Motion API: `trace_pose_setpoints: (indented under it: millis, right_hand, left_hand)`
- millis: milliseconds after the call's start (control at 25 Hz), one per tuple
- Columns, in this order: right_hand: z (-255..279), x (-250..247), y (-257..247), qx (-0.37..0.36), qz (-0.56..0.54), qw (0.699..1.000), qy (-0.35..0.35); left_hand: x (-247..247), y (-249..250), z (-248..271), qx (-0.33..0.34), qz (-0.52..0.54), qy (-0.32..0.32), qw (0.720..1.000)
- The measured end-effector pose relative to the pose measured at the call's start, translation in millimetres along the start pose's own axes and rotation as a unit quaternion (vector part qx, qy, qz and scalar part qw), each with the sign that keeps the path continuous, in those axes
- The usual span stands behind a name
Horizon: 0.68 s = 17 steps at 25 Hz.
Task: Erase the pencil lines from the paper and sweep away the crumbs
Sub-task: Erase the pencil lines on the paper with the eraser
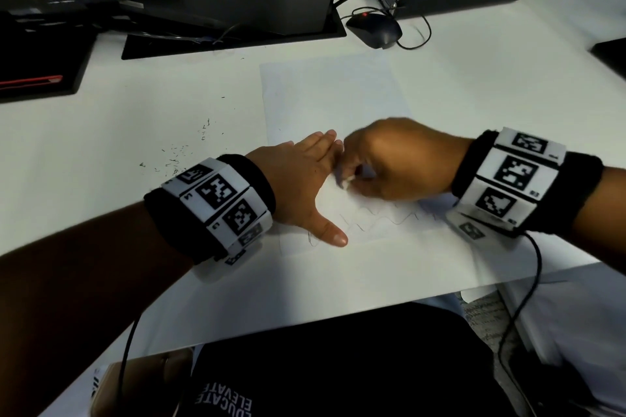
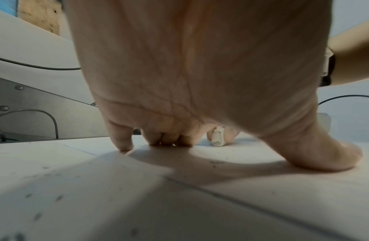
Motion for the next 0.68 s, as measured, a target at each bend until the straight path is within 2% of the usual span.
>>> trace_pose_setpoints:
  millis: [80, 200, 360, 480, 600, 680]
  right_hand:
    - [-1.3, 0.1, 6.7, 0.004, 0.0, 1.0, -0.004]
    - [2.6, 11.2, -6.2, -0.033, -0.022, 0.998, -0.045]
    - [1.0, -13.5, 24.7, 0.017, -0.03, 0.998, 0.058]
    - [2.4, -6.9, 29.6, 0.03, -0.019, 0.998, 0.052]
    - [2.5, -9.1, 34.0, 0.042, -0.033, 0.997, 0.052]
    - [2.6, -7.5, 27.5, 0.027, -0.039, 0.998, 0.052]
  left_hand:
    - [-0.5, 0.9, 0.2, -0.003, 0.0, 0.0, 1.0]
    - [-0.1, 0.7, 1.1, -0.003, 0.003, 0.001, 1.0]
    - [0.4, -0.5, 2.2, -0.008, 0.016, -0.012, 1.0]
    - [-11.2, 2.8, -2.7, -0.011, 0.0, 0.006, 1.0]
    - [-19.0, 11.3, -11.1, 0.024, 0.024, 0.046, 0.998]
    - [-14.4, 11.3, -15.9, 0.036, 0.035, 0.032, 0.998]
Point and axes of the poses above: each hand's wrist, its own z-axis away from the middle knuckle, its own x-axis out of the palm, y = z × x, the point moved 10 cm from there along -z, towards the middle knuckle, and after that the axes turned 1 degree about -z, right-handed, at the moved point
